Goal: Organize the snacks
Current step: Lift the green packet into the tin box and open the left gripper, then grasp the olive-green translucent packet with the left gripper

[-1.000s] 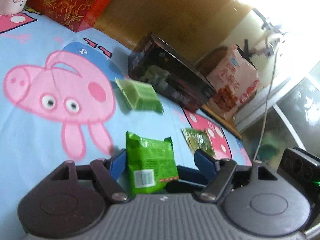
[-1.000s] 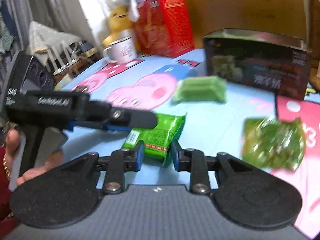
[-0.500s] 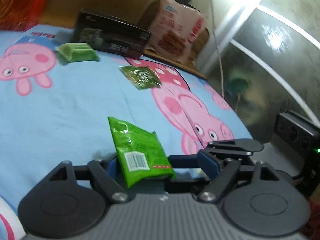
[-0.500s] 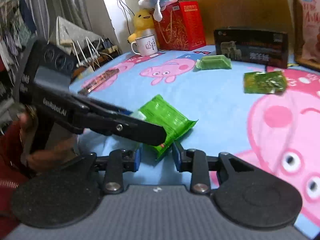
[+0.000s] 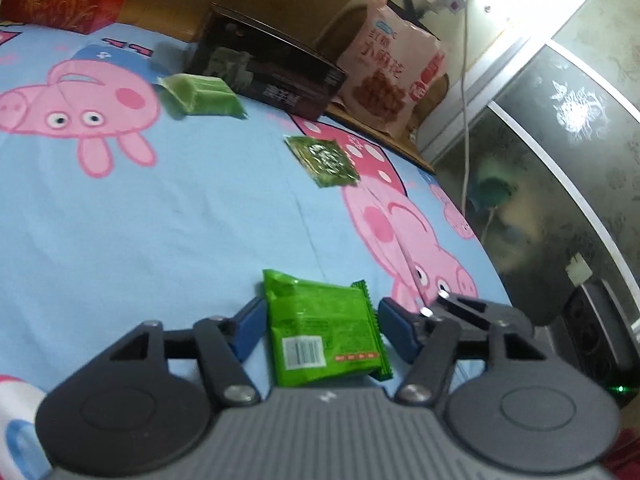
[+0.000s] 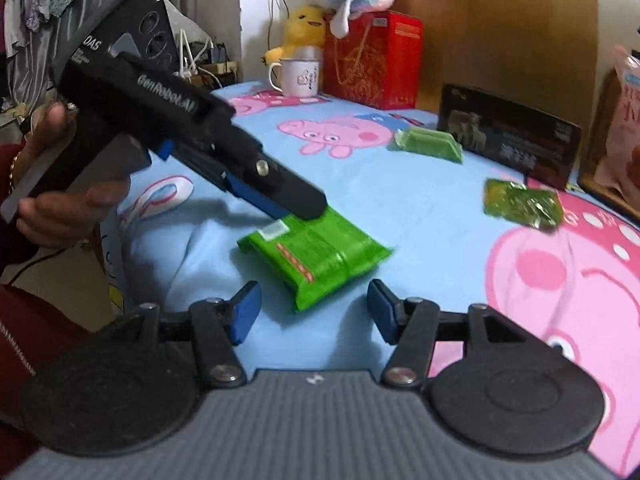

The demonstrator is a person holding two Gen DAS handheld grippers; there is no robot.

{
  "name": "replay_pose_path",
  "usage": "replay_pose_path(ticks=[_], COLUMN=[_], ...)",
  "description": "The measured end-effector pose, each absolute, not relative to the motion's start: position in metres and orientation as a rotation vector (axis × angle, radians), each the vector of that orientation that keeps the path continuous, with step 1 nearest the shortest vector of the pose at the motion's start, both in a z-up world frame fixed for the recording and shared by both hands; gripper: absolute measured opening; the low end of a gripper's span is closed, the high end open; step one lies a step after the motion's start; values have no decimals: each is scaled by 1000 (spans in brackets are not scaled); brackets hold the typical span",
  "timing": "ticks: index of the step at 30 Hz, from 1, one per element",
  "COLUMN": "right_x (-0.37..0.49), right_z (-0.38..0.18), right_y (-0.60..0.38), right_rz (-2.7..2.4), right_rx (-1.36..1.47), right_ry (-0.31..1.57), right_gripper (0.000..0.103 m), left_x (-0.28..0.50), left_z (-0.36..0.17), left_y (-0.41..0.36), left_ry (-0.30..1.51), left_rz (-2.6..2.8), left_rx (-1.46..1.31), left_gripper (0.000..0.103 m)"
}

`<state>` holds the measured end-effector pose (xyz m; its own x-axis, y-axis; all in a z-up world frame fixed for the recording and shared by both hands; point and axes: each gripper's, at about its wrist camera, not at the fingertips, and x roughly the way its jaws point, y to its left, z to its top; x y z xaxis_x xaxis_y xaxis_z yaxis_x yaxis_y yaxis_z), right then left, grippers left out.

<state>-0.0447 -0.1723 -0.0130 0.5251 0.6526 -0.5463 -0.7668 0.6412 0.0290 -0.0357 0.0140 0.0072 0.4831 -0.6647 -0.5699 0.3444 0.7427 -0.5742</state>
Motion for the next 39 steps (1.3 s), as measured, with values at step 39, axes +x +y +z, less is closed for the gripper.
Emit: replay_pose_path(ticks=[39], right_x=[260], right_z=[37], right_y=[-209], right_rz=[410], right_rx=[-144], right_ry=[405], right_gripper=[56], left_x=[270], left_z=[81], left_y=[-86], left_ry=[721], left_rz=[-415], left_rx=[-284], left_gripper=[64])
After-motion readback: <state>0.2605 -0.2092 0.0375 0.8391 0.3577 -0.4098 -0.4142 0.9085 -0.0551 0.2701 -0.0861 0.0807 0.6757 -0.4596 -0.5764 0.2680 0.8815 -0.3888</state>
